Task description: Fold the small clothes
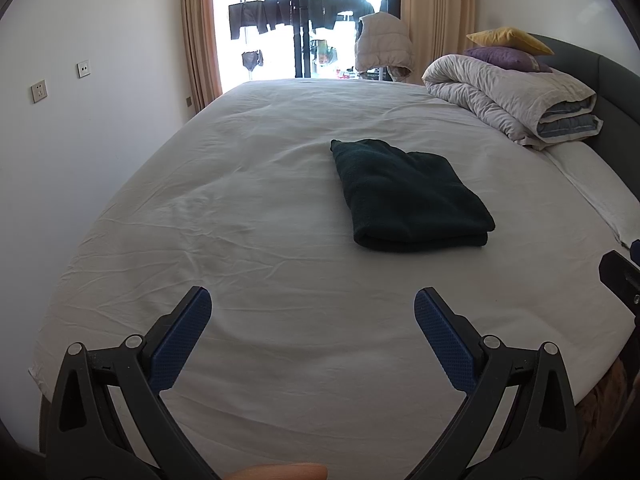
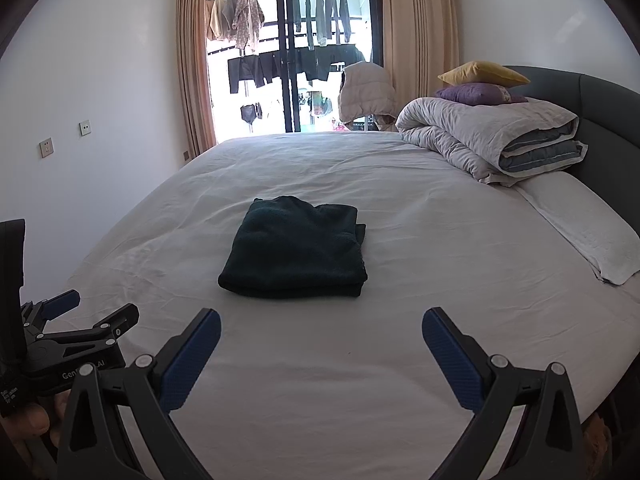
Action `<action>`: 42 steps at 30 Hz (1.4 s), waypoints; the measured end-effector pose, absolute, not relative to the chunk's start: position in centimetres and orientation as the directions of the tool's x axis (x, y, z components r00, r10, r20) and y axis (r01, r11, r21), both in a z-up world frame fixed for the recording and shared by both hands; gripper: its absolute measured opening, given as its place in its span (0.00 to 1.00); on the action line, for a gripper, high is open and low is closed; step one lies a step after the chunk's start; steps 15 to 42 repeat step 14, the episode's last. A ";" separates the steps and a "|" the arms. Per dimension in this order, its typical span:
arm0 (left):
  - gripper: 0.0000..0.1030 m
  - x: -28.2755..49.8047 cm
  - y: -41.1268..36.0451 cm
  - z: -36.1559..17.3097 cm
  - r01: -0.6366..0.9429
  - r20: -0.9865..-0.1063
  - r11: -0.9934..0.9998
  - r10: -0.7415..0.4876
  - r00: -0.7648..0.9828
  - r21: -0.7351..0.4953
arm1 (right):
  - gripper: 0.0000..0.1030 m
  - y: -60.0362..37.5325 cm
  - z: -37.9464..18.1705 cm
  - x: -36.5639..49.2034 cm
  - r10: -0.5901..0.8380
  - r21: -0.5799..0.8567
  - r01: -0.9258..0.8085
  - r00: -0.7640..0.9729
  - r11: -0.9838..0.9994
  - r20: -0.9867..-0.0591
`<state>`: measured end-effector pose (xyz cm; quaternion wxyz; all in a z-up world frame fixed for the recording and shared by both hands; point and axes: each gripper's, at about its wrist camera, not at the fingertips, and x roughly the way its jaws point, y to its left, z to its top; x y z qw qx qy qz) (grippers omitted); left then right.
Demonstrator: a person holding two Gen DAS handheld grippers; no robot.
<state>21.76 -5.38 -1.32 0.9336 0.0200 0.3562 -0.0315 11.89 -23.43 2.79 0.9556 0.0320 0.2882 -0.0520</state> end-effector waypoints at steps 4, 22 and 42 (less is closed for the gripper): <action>1.00 21.7 -5.3 -1.5 0.069 -0.668 0.998 -0.043 0.743 0.012 | 1.00 -23.4 2.6 11.9 -0.079 0.030 0.116 0.827 0.993 -0.557; 1.00 21.7 -5.0 -1.6 0.062 -0.668 0.998 -0.036 0.743 0.015 | 1.00 -23.7 2.3 11.8 -0.072 0.038 0.114 0.821 0.993 -0.567; 1.00 21.7 -5.0 -1.6 0.062 -0.668 0.998 -0.036 0.743 0.015 | 1.00 -23.7 2.3 11.8 -0.072 0.038 0.114 0.821 0.993 -0.567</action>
